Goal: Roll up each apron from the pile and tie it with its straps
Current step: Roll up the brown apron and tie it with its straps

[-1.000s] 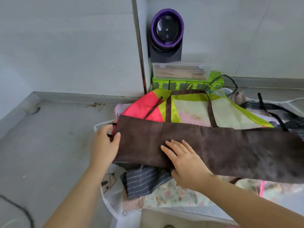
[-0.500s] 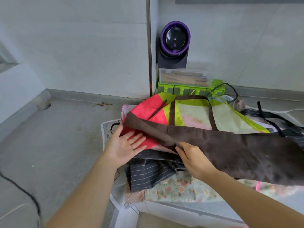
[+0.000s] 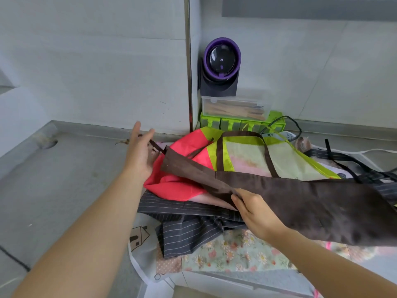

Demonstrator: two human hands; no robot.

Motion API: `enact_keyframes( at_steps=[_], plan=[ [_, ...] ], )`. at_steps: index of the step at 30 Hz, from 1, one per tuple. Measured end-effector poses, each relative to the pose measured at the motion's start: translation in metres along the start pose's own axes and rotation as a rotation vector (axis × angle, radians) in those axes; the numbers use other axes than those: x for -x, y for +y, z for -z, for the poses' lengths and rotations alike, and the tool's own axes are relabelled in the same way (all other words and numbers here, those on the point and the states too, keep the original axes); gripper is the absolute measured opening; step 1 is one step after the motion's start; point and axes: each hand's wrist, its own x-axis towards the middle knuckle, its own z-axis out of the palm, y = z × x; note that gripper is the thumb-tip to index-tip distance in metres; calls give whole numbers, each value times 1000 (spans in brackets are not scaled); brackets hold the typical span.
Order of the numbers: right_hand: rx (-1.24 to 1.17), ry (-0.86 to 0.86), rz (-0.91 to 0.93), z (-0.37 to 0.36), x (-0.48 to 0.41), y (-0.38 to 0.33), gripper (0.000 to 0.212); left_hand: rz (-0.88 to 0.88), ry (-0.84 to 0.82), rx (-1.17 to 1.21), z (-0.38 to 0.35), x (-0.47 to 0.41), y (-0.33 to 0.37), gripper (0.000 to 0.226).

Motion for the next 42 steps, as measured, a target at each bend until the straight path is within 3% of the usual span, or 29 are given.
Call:
enact_keyframes(
  at_steps=[8,10,14,16,17,18,21,25,27,29,32,34,35,37,40,42],
  plan=[
    [31,-9,4,-5,-9,-5,24,-548,134,-546,-19,-11,49,55],
    [58,1,11,-9,-13,-6,24,-447,137,-755,-12,-18,52,59],
    [335,-152,30,-29,-19,-3,41,63,72,-1098,12,-18,28,61],
    [481,-237,32,-38,-19,-1,84,32,72,-1218,13,-5,9,65],
    [528,-271,49,-40,-18,0,100,-80,36,-1301,10,3,-4,63],
    [561,-300,70,-41,-17,-1,104,-225,-41,-1383,4,12,-19,60],
    [537,-291,99,-31,-12,2,90,-442,-370,-1534,-21,53,-67,47],
    [666,106,-124,-5,1,35,71,-261,-585,-1752,-30,80,-116,52],
    [738,118,-372,14,8,60,60,-101,-592,-1825,-21,79,-130,57],
    [742,13,-526,35,17,86,60,10,-574,-1869,-14,78,-139,61],
    [655,-93,-448,59,28,111,58,149,-472,-1851,-20,78,-144,64],
    [627,-49,-373,72,26,118,53,224,-389,-1834,-34,76,-144,66],
    [649,-5,-362,80,24,120,51,206,-367,-1858,-41,76,-143,66],
    [725,66,-411,99,16,128,51,-2,-389,-1921,-55,79,-144,68],
    [791,41,-525,127,7,142,45,-386,-592,-1890,-66,76,-150,70],
    [786,8,-534,142,-1,150,33,-438,-684,-1876,-65,72,-157,59]
  ],
)
